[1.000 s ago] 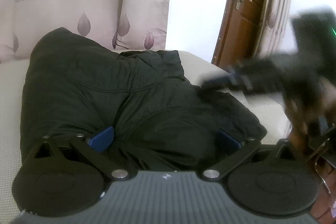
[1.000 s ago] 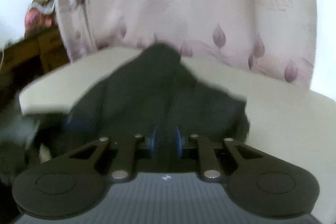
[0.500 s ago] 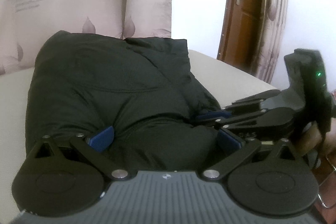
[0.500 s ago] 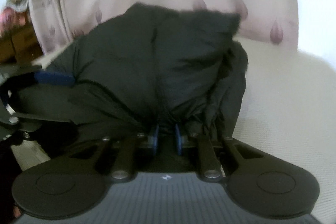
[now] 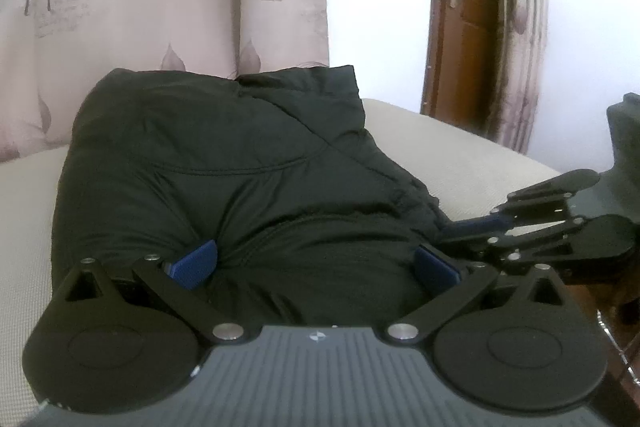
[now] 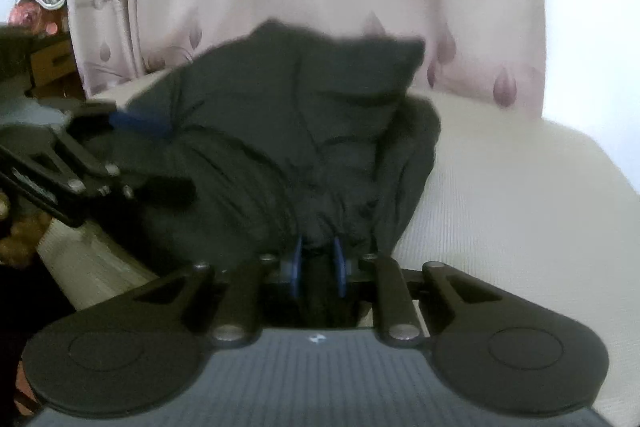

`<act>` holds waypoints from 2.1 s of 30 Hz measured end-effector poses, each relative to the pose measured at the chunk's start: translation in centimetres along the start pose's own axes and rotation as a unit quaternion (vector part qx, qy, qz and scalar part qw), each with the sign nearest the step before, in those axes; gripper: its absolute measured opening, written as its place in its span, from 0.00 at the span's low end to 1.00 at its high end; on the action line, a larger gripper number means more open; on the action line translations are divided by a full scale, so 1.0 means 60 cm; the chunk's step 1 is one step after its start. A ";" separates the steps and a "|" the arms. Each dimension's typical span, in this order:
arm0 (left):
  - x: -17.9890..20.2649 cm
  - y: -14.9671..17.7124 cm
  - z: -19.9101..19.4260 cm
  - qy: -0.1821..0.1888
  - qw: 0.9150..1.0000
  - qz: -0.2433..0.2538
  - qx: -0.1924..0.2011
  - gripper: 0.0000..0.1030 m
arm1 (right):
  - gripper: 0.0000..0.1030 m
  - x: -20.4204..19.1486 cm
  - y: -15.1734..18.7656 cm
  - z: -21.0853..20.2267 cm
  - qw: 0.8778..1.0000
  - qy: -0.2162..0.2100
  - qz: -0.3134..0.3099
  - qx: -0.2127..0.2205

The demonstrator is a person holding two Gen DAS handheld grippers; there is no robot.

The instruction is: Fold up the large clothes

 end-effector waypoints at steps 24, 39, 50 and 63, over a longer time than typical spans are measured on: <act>0.003 -0.002 -0.003 0.019 1.000 -0.008 -0.008 1.00 | 0.10 0.099 -0.209 0.213 0.997 0.010 -0.016 -0.073; 0.005 0.001 0.001 -0.002 1.000 0.001 -0.008 1.00 | 0.12 0.062 -0.173 0.016 1.000 -0.026 0.011 0.007; 0.011 0.000 -0.019 -0.006 1.000 -0.001 0.005 1.00 | 0.09 0.004 -0.043 0.043 0.999 0.028 -0.012 -0.040; -0.046 0.037 -0.074 -0.073 0.996 -0.044 0.008 0.97 | 0.10 0.014 -0.030 0.035 0.999 -0.001 0.045 -0.016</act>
Point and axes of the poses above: each gripper's, at about its wrist camera, not at the fingertips, and z roughly the way its jaws point, x to its right, y to its underside, the point moved 7 cm from there along z, roughly the way its jaws point, and after that the axes turned 10 degrees about -x, right-handed, at the moved point
